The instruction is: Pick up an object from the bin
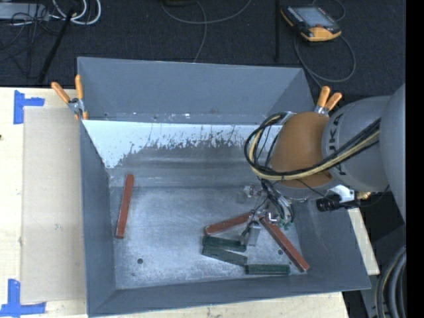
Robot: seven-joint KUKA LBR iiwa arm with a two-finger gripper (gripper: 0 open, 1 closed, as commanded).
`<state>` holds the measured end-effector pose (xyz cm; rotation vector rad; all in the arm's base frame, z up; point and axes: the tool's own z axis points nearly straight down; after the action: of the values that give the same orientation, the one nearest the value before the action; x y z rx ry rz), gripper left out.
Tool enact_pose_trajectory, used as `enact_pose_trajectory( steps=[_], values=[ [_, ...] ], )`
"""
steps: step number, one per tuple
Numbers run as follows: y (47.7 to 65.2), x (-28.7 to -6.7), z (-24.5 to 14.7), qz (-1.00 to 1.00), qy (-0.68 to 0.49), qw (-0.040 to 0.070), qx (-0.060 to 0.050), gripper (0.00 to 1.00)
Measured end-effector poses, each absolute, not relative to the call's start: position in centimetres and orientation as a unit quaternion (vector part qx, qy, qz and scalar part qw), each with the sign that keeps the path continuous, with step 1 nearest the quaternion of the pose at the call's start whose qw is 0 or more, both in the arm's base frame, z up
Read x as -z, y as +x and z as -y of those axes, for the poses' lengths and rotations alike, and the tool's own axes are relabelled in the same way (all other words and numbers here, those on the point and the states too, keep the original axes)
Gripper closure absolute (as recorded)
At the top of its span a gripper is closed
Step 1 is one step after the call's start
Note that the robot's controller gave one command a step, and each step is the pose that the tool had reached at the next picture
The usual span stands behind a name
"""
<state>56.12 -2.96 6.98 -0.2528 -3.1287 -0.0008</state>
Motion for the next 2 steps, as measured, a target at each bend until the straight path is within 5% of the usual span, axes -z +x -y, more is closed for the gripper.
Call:
enact_pose_trajectory(
  steps=[1, 2],
  values=[
    [56.5, -7.3, 2.9, 0.997, -0.079, -0.003, 0.0, 1.0],
    [58.8, -7.9, 8.7, 1.0, 0.027, -0.002, -0.001, 1.0]
  ],
)
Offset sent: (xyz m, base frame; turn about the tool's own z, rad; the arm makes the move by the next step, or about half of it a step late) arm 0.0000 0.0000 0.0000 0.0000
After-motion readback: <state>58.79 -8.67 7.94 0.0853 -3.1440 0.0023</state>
